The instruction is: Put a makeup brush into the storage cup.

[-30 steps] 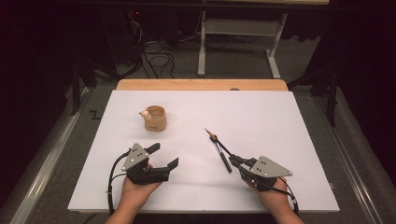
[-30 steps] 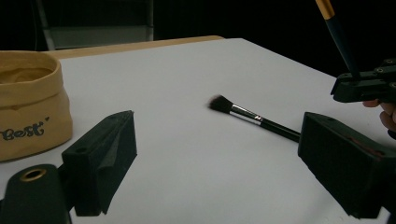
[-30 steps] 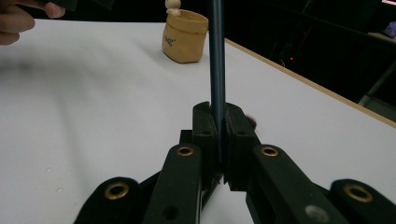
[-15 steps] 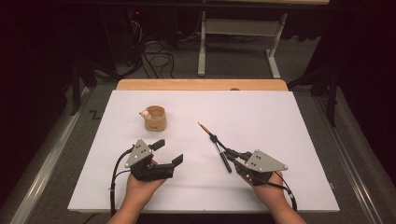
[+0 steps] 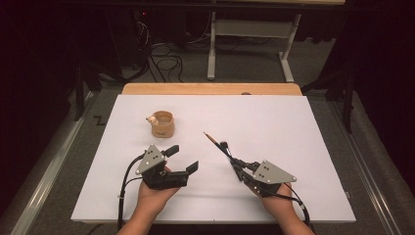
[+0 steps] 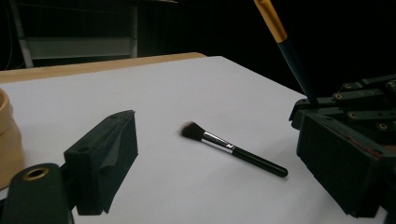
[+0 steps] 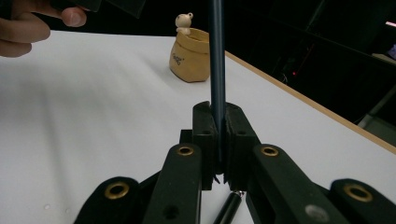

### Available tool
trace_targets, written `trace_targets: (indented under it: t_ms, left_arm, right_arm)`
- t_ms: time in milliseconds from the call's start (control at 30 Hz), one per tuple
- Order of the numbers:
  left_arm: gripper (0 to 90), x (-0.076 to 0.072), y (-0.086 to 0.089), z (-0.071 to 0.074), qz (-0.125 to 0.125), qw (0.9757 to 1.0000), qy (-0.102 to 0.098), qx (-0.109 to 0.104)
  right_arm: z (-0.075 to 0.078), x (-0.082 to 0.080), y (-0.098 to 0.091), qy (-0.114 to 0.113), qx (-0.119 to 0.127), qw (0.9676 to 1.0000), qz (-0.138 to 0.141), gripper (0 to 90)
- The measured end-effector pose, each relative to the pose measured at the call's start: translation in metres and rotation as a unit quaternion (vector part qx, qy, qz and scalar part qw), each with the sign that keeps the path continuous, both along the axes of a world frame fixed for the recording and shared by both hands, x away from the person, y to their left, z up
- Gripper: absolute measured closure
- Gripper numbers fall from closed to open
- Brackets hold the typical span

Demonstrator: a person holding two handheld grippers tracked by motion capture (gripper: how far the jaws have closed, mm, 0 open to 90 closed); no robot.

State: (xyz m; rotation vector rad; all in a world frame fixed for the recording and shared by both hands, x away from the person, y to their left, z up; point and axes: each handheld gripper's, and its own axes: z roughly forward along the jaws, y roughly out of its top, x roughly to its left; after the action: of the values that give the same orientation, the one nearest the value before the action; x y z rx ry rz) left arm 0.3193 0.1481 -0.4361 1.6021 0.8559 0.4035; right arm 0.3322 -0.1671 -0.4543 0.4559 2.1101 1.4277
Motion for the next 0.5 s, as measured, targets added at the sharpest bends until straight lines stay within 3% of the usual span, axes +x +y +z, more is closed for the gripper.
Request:
trace_targets:
  t_ms: [500]
  left_arm:
    - [14.4, 0.002, -0.017, 0.005, -0.019, 0.9994, 0.004, -0.028]
  right_arm:
    - [-0.003, -0.002, 0.003, 0.005, 0.006, 0.9999, 0.006, 86.7]
